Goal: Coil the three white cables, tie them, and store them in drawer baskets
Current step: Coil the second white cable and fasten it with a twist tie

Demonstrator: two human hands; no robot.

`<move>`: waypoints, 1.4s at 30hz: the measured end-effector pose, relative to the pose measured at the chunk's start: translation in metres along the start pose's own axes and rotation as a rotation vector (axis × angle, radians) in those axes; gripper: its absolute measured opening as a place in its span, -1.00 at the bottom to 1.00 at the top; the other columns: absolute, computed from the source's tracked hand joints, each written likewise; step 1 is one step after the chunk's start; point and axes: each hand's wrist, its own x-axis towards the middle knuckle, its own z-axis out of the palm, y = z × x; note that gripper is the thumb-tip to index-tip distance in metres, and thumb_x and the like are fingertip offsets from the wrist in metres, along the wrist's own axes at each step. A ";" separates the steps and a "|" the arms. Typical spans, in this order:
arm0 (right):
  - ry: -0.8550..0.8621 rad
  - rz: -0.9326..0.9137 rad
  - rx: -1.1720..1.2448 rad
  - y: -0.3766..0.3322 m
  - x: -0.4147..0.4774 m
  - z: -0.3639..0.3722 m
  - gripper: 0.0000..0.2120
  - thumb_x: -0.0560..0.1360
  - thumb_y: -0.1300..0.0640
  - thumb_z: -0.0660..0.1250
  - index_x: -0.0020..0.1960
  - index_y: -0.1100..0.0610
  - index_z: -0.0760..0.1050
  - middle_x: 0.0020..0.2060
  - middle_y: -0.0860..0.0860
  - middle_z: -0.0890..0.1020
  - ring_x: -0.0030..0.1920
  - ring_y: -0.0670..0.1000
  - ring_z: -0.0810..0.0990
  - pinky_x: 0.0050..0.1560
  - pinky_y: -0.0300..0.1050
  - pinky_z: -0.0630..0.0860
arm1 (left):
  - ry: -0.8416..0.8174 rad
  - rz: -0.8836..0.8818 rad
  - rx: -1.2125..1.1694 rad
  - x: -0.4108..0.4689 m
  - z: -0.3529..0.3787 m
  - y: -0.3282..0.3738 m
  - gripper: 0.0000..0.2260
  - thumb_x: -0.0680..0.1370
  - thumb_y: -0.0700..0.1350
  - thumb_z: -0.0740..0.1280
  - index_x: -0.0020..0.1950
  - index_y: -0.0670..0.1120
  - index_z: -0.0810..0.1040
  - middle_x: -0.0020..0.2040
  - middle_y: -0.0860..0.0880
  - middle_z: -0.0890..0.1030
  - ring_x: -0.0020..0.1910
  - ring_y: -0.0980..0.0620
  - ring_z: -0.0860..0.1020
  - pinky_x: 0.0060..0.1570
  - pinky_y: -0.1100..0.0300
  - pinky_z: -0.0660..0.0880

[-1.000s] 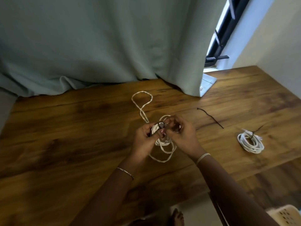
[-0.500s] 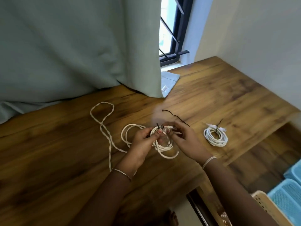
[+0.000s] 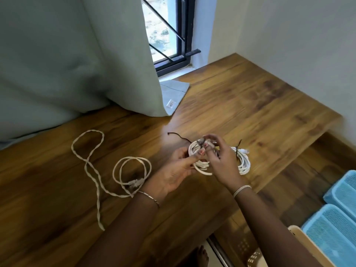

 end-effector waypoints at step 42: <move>-0.017 0.266 -0.182 0.052 0.087 -0.096 -0.70 0.51 0.10 0.36 0.20 -0.17 0.51 0.27 0.06 0.40 0.29 0.06 0.41 0.34 0.05 0.40 | 0.219 0.088 0.626 0.106 0.049 0.015 -0.53 0.61 -0.03 0.25 0.46 -0.19 0.29 0.39 -0.11 0.43 0.33 -0.02 0.44 0.36 0.07 0.38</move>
